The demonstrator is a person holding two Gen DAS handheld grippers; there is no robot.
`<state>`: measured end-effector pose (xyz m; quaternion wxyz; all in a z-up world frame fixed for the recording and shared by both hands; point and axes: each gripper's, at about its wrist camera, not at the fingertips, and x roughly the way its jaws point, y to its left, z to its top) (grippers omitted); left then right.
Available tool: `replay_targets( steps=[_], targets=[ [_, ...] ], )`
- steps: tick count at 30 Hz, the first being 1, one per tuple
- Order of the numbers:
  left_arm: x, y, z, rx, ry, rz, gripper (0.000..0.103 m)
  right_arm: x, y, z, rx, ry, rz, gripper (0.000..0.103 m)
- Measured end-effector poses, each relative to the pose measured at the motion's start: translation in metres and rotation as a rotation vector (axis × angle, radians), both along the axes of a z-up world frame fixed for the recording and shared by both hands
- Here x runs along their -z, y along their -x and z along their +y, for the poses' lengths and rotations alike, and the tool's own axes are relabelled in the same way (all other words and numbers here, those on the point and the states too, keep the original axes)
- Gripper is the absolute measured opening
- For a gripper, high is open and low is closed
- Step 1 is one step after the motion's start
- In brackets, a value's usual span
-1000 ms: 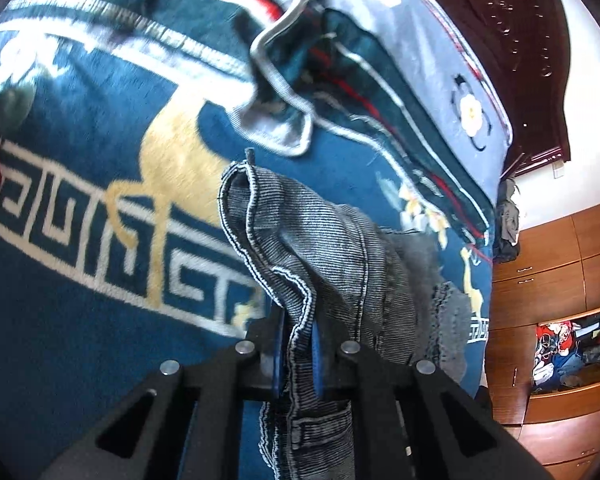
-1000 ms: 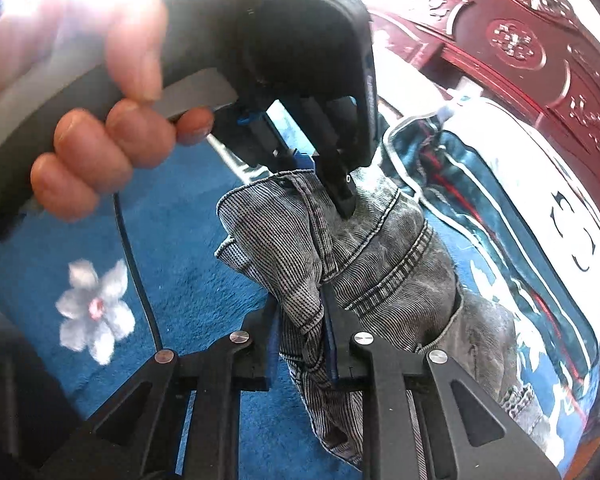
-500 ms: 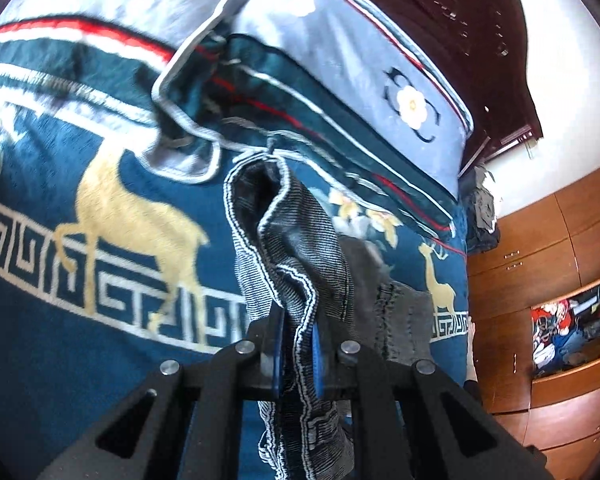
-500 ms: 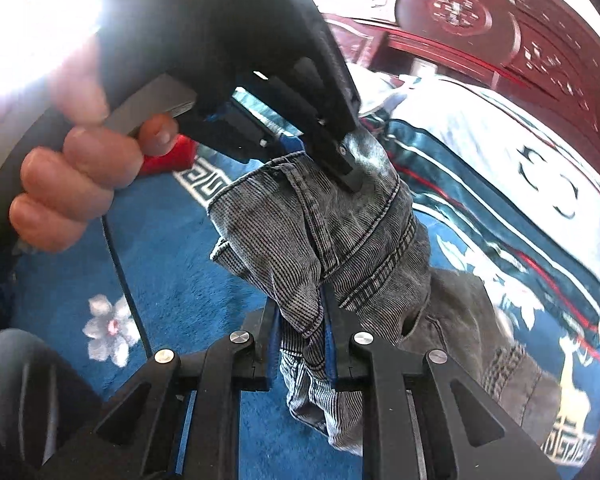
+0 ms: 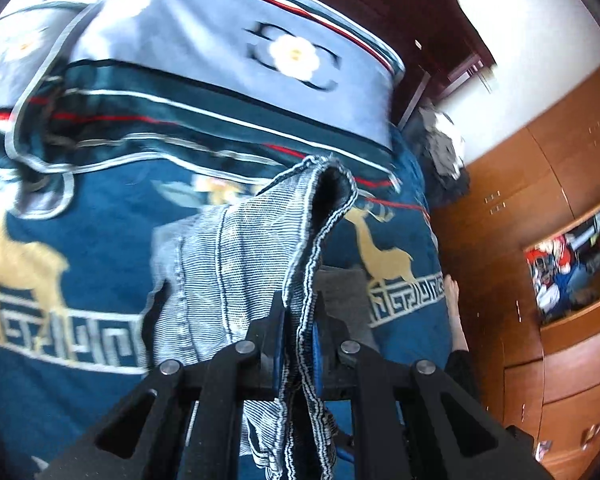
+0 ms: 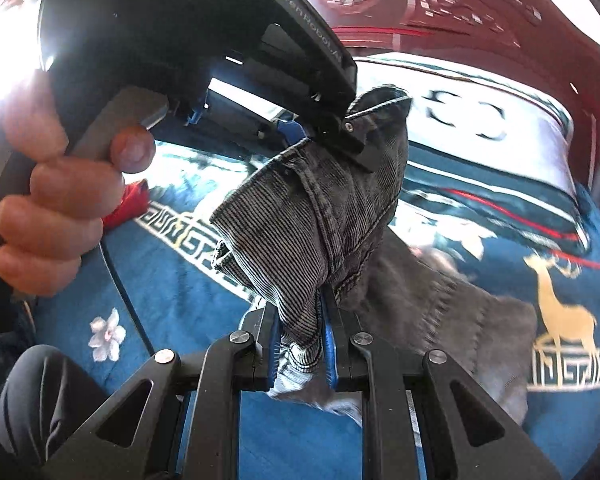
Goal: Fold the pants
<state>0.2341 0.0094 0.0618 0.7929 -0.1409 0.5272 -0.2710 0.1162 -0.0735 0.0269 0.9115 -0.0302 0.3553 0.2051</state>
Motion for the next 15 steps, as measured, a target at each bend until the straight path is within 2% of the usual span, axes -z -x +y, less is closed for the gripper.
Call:
replay_targets(
  steps=[5, 7, 15],
  targets=[
    [0.005, -0.001, -0.064, 0.091, -0.018, 0.011, 0.011, 0.003, 0.001, -0.051, 0.074, -0.072, 0.029, 0.016],
    [0.012, -0.001, -0.091, 0.122, -0.050, 0.013, 0.010, 0.009, 0.001, -0.073, 0.112, -0.106, 0.050, 0.016],
    [0.068, -0.002, -0.169, 0.183, -0.137, 0.064, 0.010, 0.052, -0.006, -0.144, 0.248, -0.192, 0.150, 0.015]
  ],
)
